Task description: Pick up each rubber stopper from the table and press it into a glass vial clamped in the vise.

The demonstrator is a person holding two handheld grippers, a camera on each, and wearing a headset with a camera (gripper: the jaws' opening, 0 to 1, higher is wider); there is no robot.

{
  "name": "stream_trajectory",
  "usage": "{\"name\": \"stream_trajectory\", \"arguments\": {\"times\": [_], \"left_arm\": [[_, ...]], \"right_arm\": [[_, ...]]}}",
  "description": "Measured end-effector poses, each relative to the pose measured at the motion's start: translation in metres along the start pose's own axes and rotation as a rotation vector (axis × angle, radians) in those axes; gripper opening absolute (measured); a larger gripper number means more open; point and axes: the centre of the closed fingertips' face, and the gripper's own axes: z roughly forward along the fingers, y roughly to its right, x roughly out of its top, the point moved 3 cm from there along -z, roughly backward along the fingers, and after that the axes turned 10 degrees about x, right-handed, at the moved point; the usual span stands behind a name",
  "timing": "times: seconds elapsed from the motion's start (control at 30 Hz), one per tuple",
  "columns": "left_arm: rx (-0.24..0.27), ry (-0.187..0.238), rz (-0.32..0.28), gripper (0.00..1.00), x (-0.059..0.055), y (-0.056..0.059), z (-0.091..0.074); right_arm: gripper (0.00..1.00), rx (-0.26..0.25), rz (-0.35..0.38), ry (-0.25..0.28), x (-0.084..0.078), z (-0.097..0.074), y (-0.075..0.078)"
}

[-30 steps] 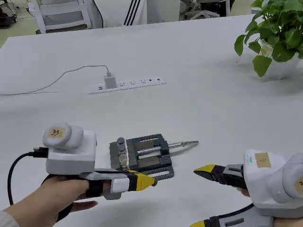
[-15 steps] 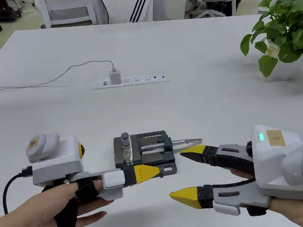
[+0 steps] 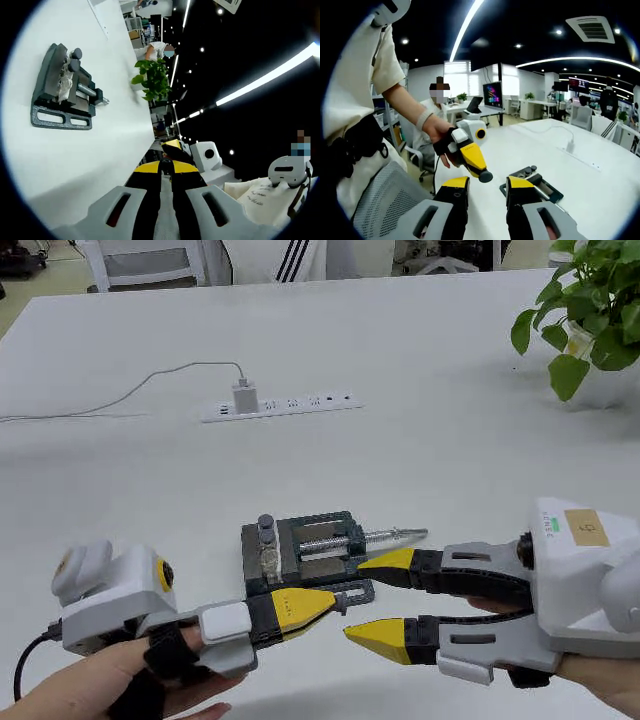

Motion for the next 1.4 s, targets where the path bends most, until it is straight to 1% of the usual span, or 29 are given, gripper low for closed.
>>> {"name": "stream_trajectory", "arguments": {"times": [0.03, 0.13, 0.2, 0.3, 0.43, 0.57, 0.73, 0.93, 1.07, 1.2, 1.27, 1.37, 1.4], "left_arm": [[-0.011, 0.001, -0.012, 0.04, 0.000, 0.001, -0.001], [-0.023, 0.004, -0.031, 0.04, 0.000, 0.002, -0.003], [-0.031, 0.006, -0.048, 0.04, 0.000, 0.002, -0.005], [-0.055, -0.004, -0.067, 0.04, -0.002, 0.005, -0.006], [-0.055, -0.011, -0.071, 0.04, -0.003, 0.004, -0.007], [-0.064, -0.008, -0.078, 0.03, -0.003, 0.006, -0.008], [-0.071, -0.016, -0.084, 0.03, -0.004, 0.006, -0.008], [-0.079, -0.029, -0.097, 0.03, -0.005, 0.005, -0.008], [-0.092, -0.036, -0.104, 0.03, -0.006, 0.006, -0.008], [-0.107, -0.049, -0.110, 0.03, -0.008, 0.007, -0.009], [-0.117, -0.054, -0.113, 0.03, -0.008, 0.009, -0.010], [-0.117, -0.061, -0.109, 0.03, -0.008, 0.009, -0.010], [-0.122, -0.064, -0.113, 0.03, -0.008, 0.009, -0.010]], "right_arm": [[0.22, 0.007, -0.001, 0.001, 0.000, 0.001, -0.001], [0.17, 0.019, -0.009, 0.009, 0.002, 0.002, -0.003], [0.16, 0.022, -0.013, 0.014, 0.004, 0.002, -0.004], [0.15, 0.027, -0.010, 0.019, 0.005, 0.004, -0.005], [0.12, 0.045, -0.015, 0.021, 0.007, 0.006, -0.008], [0.10, 0.049, -0.016, 0.021, 0.008, 0.007, -0.008], [0.08, 0.055, -0.027, 0.023, 0.011, 0.006, -0.009], [0.07, 0.063, -0.023, 0.020, 0.010, 0.005, -0.010], [0.07, 0.073, -0.014, 0.026, 0.011, 0.005, -0.011], [0.07, 0.095, 0.007, 0.039, 0.013, 0.004, -0.013], [0.07, 0.110, 0.038, 0.060, 0.015, 0.003, -0.014], [0.06, 0.119, 0.047, 0.057, 0.014, 0.003, -0.014], [0.06, 0.124, 0.065, 0.065, 0.015, 0.003, -0.014]]}}
